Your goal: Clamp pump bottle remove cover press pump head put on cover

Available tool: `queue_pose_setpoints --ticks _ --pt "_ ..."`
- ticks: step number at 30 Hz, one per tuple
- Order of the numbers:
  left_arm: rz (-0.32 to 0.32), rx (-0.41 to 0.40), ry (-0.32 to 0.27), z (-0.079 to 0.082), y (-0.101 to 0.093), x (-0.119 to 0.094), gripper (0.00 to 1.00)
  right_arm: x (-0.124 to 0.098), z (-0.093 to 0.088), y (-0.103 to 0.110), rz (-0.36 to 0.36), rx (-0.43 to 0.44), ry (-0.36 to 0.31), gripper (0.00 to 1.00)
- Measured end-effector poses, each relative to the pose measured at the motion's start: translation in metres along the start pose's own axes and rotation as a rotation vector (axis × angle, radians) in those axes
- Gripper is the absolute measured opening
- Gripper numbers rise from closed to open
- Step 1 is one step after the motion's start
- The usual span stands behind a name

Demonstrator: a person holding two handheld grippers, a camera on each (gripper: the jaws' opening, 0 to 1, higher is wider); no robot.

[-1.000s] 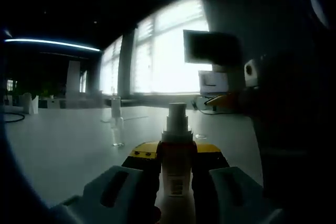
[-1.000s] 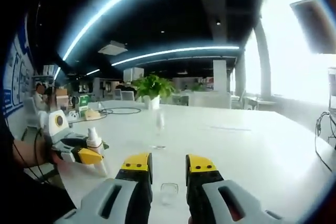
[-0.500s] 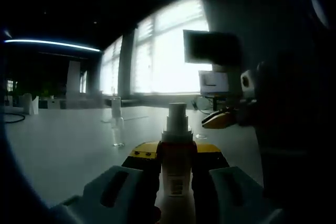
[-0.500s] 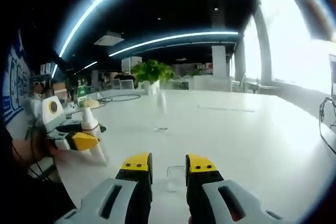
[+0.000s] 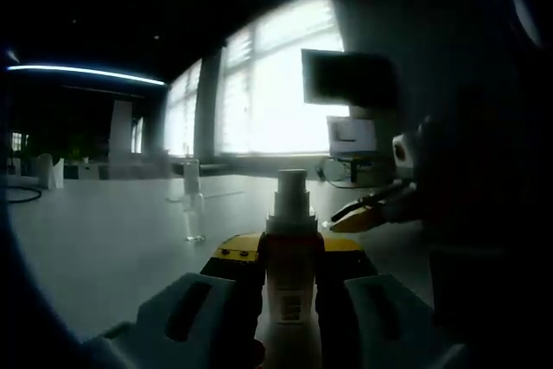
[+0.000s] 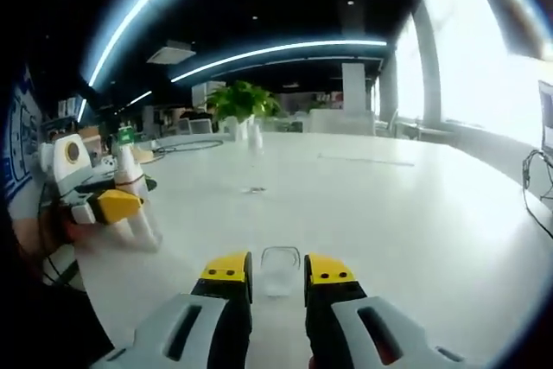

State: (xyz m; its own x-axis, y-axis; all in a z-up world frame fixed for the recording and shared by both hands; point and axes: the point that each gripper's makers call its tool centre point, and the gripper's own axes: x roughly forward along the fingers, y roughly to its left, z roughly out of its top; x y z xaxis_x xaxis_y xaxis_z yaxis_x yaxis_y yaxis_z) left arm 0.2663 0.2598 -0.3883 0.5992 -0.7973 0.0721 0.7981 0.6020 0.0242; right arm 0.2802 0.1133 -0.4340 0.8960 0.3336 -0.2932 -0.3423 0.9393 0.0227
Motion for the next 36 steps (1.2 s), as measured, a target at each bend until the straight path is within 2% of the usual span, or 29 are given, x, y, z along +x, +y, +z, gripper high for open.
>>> queue_pose_setpoints --ticks 15,36 --pt "0.001 0.001 0.000 0.0001 0.0004 0.0001 0.13 0.0046 -0.0102 -0.0019 0.000 0.005 -0.005 0.16" --pt "0.004 0.001 0.000 0.0006 0.0000 -0.0007 0.13 0.0044 -0.0102 0.0011 0.015 -0.057 -0.012 0.13"
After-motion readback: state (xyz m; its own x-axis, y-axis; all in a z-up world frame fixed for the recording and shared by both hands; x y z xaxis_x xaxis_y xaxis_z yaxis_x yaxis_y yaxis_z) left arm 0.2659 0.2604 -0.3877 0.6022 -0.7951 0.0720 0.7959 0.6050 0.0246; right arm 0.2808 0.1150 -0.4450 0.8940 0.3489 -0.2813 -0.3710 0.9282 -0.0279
